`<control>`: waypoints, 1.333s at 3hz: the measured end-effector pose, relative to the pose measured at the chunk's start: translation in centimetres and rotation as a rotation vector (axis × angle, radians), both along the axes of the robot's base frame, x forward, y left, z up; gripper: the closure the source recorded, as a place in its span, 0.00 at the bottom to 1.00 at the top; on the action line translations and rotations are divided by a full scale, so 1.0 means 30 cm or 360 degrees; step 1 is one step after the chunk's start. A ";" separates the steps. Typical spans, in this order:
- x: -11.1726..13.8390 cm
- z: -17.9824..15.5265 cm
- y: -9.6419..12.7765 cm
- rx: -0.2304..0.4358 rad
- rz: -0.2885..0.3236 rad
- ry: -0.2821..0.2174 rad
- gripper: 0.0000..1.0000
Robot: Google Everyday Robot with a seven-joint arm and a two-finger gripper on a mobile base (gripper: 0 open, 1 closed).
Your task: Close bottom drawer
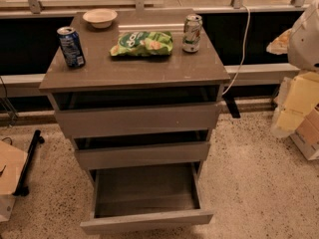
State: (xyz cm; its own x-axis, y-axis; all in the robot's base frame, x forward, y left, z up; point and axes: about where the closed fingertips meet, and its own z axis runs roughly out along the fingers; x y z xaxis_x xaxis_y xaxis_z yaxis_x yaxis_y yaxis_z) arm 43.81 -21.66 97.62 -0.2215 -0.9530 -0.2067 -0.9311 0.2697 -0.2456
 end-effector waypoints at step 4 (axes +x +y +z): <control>-0.038 -0.219 0.010 0.0079 0.0058 -0.0046 0.67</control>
Offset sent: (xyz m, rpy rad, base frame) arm 0.0000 0.0000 0.0000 0.0000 0.0000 0.0000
